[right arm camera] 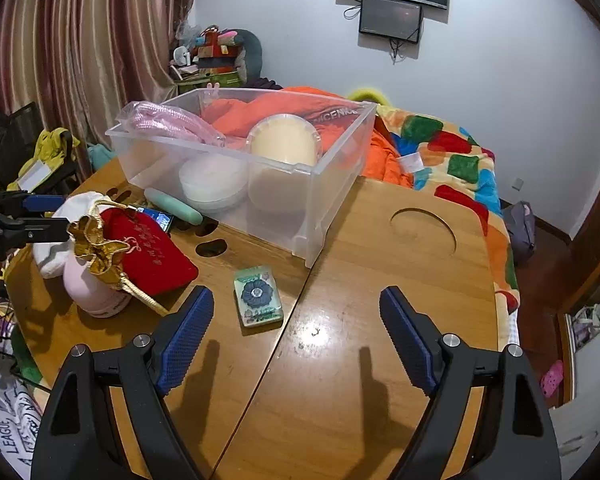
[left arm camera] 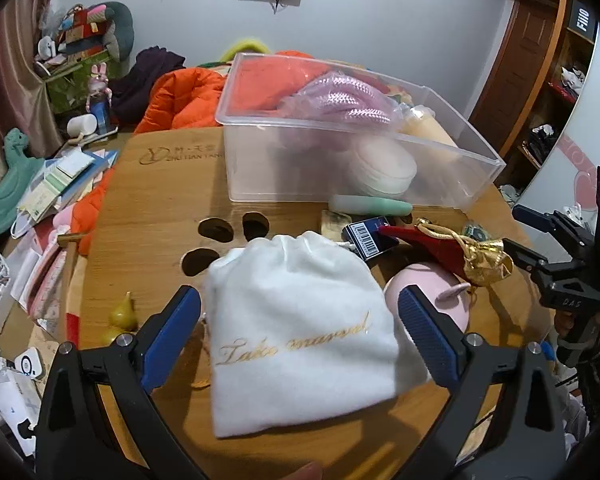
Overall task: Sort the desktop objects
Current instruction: 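Move left tool to the white drawstring bag while right tool approaches green square box, then grasp the white drawstring bag with left tool while right tool grasps green square box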
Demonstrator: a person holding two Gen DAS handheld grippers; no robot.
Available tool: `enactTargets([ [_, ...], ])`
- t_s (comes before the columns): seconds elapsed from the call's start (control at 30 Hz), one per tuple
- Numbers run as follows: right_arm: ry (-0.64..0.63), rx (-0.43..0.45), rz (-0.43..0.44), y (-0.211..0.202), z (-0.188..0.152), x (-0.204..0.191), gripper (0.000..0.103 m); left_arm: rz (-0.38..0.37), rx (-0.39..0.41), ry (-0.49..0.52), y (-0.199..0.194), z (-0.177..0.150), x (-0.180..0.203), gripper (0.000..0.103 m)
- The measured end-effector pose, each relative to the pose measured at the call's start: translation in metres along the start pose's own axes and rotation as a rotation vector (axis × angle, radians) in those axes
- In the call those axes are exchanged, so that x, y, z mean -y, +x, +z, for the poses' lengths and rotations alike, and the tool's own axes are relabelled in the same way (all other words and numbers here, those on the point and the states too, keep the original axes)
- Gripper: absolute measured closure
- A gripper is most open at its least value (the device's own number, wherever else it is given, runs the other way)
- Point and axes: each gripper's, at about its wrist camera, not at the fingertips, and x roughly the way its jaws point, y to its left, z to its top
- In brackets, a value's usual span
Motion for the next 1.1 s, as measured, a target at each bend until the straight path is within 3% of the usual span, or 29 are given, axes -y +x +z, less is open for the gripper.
enactTargets([
  [0.13, -0.024, -0.007, 0.010, 0.009, 0.001, -0.001, 0.025, 0.027, -0.032, -0.001, 0.012, -0.001, 0.001, 0.003],
  [0.23, -0.036, -0.019, 0.027, 0.015, 0.002, -0.001, 0.034, 0.035, -0.054, -0.011, 0.018, -0.002, 0.000, 0.003],
  [0.67, -0.096, -0.059, 0.076, 0.030, -0.001, -0.011, 0.056, 0.175, 0.007, 0.071, 0.025, -0.013, 0.018, 0.003],
  [0.77, -0.081, -0.059, 0.096, 0.031, 0.000, -0.010, 0.063, 0.179, 0.024, 0.067, 0.024, -0.015, 0.018, 0.007],
  [0.9, -0.077, -0.059, 0.109, 0.031, 0.001, -0.011, 0.079, 0.183, 0.037, 0.074, 0.020, -0.016, 0.022, 0.021],
  [1.1, -0.057, -0.067, 0.121, 0.028, -0.001, -0.010, 0.081, 0.211, 0.050, 0.086, 0.013, -0.018, 0.022, 0.028],
])
